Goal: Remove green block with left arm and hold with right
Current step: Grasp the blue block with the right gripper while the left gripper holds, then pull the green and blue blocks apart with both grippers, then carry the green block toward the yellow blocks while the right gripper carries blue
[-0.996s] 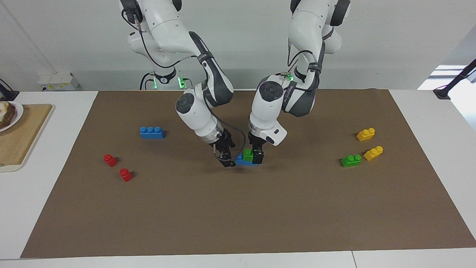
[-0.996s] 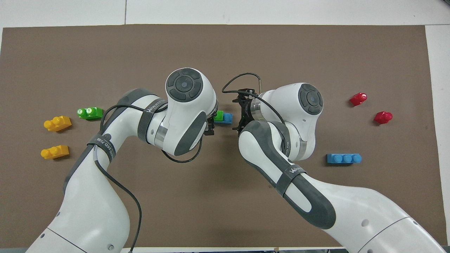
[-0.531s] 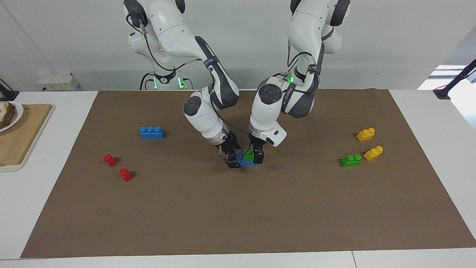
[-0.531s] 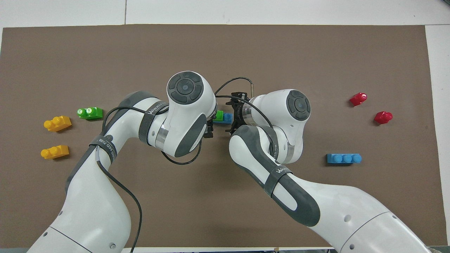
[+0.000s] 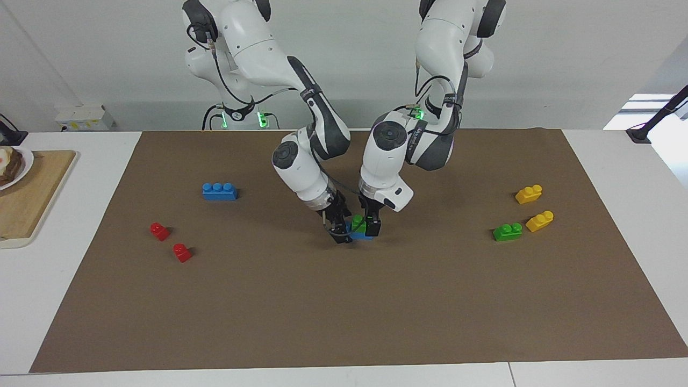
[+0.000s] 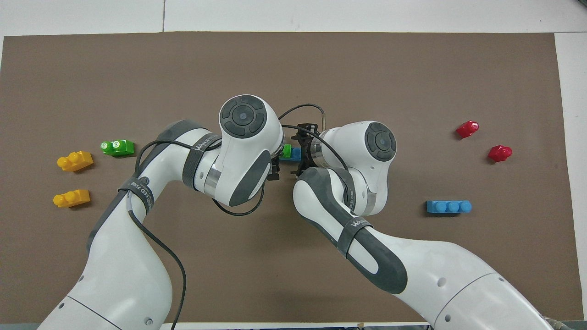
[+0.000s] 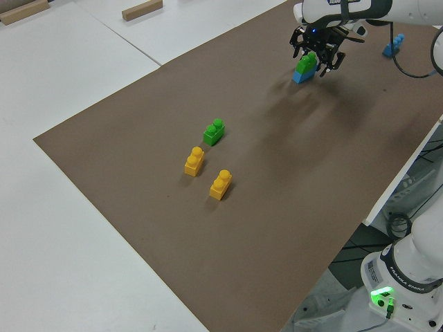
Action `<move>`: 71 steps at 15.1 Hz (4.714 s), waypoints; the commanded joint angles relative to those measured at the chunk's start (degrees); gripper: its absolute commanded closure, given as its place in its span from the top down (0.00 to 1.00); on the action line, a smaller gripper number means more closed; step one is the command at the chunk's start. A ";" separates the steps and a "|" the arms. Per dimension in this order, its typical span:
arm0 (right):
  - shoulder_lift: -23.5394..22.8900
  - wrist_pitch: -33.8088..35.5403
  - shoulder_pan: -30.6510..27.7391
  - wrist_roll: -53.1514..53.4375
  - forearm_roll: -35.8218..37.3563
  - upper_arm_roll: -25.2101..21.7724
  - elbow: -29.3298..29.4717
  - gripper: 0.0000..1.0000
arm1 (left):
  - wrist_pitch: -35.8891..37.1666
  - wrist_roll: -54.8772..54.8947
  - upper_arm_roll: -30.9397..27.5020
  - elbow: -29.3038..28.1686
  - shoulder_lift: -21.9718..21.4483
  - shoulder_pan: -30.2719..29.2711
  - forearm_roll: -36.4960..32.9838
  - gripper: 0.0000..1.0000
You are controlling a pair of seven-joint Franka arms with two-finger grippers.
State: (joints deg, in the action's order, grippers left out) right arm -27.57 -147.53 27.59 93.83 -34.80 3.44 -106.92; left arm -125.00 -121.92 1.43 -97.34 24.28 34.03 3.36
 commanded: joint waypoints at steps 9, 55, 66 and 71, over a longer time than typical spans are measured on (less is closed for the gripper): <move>-0.73 -1.62 -1.23 0.12 -1.85 0.08 0.40 0.05 | -1.92 -1.48 -0.64 -2.68 -0.91 1.74 -1.16 1.00; 7.09 28.16 -32.32 -28.97 -0.46 -0.54 2.16 0.00 | 18.83 86.44 -1.08 -21.65 -30.44 -29.01 -1.43 0.00; 8.76 21.76 -38.23 -37.05 1.75 -0.28 -8.30 0.00 | 5.57 122.88 -1.00 -29.21 -26.22 -37.72 -3.45 0.00; 8.59 21.05 -37.88 -37.05 1.57 -0.28 -8.66 0.00 | -1.64 125.79 -1.00 -31.23 -22.18 -35.70 -3.36 0.04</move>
State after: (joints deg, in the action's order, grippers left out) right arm -21.00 -125.15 -10.07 57.92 -33.78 2.81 -113.43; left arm -122.76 3.13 0.98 -126.60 1.76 -2.61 1.09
